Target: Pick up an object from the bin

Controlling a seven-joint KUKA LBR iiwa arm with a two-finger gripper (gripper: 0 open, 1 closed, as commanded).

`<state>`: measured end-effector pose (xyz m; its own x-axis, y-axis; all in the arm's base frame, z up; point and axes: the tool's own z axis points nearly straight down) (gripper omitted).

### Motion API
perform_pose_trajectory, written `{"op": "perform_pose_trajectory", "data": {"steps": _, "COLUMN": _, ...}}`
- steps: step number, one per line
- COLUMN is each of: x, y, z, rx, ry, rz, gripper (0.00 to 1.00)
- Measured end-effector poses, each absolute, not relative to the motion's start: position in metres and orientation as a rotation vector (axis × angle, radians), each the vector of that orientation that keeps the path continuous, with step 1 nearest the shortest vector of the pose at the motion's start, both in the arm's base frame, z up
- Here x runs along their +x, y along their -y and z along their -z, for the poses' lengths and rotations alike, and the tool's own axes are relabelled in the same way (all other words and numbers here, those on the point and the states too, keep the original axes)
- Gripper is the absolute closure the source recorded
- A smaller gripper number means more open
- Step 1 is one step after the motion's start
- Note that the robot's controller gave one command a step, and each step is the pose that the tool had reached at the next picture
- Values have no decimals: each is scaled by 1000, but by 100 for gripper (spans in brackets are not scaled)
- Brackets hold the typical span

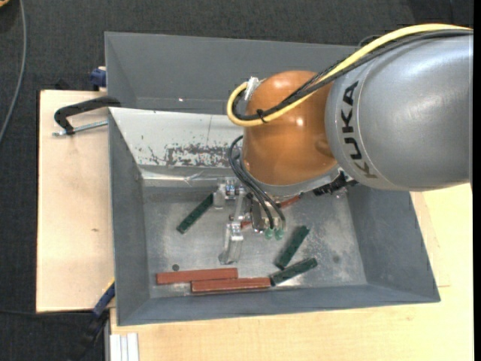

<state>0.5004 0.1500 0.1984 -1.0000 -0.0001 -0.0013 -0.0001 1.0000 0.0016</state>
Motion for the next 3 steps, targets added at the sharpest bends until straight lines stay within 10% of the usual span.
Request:
{"op": "perform_pose_trajectory", "data": {"steps": 1, "x": 497, "y": -161, "z": -131, "rx": -190, "ry": -3132, "rz": -3, "gripper": 0}}
{"op": "perform_pose_trajectory", "data": {"steps": 3, "x": 494, "y": -178, "z": -118, "rx": -613, "ry": -3076, "rz": -4, "gripper": 0}}
